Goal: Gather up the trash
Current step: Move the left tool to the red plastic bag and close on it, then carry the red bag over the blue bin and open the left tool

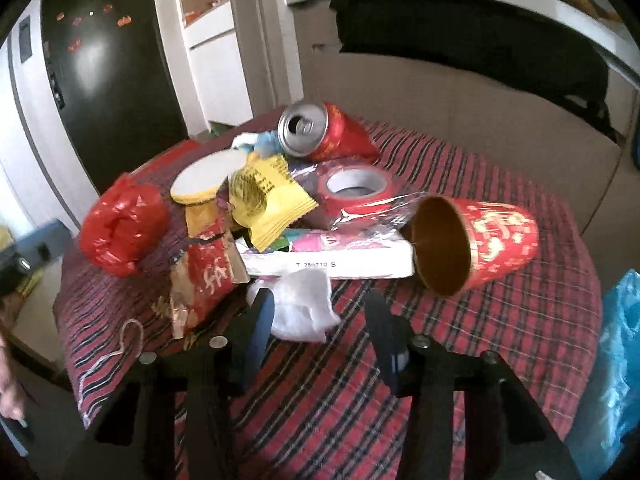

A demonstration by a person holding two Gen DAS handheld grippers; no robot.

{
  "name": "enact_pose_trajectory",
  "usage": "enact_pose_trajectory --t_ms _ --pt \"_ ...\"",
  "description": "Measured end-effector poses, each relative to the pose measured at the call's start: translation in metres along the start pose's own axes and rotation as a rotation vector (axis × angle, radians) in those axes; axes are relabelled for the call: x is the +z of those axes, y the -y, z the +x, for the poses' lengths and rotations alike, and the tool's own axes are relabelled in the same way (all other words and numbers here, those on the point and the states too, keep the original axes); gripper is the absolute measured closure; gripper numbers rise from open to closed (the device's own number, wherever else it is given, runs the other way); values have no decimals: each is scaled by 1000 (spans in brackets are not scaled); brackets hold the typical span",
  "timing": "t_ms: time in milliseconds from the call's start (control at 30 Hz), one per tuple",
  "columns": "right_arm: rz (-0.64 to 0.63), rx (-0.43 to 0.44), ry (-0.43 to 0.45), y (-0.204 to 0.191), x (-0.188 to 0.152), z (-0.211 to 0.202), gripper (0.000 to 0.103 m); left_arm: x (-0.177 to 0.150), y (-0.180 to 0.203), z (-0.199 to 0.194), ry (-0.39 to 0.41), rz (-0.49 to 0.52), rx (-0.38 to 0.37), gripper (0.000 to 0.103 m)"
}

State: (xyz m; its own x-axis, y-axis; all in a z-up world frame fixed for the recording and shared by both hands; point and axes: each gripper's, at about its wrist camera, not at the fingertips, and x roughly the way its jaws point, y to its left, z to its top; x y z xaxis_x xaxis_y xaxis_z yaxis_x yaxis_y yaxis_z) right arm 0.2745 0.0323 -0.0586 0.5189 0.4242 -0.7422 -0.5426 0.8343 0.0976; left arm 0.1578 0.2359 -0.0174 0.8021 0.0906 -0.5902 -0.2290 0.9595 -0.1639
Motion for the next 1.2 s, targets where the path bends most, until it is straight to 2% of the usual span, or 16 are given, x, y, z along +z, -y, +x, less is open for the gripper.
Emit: enact_pose_trajectory --t_ms 33,67,100,267,367,467,533,600,700,867,1067,1200 --pt "-3 18 -9 0 1 3 74 4 -3 3 2 1 17 38" --pt "-7 32 -21 0 3 5 98 7 -6 6 5 -5 30 38" --pt "-11 59 -34 0 5 5 101 10 -8 9 8 -13 38 38" --pt "-21 25 2 6 8 -26 101 17 -20 28 -4 -50 89 38" --pt "15 58 16 18 8 -49 101 14 -19 47 -55 -14 128 38" --pt "13 53 39 22 9 -69 101 9 -19 67 -130 6 136 38" --pt "18 53 44 26 8 -75 101 7 -23 75 -147 -11 152 44" --pt "30 52 47 29 7 -78 101 6 -25 71 -115 -44 164 76" --pt "34 40 53 31 4 -79 101 7 -24 61 -91 -75 109 84" --pt "31 48 60 35 -1 -87 101 11 -6 38 -52 -63 82 90" --pt "32 39 98 45 2 -105 101 22 45 1 21 19 -5 90" --pt "42 22 119 54 2 -118 101 26 89 -16 48 78 -94 90"
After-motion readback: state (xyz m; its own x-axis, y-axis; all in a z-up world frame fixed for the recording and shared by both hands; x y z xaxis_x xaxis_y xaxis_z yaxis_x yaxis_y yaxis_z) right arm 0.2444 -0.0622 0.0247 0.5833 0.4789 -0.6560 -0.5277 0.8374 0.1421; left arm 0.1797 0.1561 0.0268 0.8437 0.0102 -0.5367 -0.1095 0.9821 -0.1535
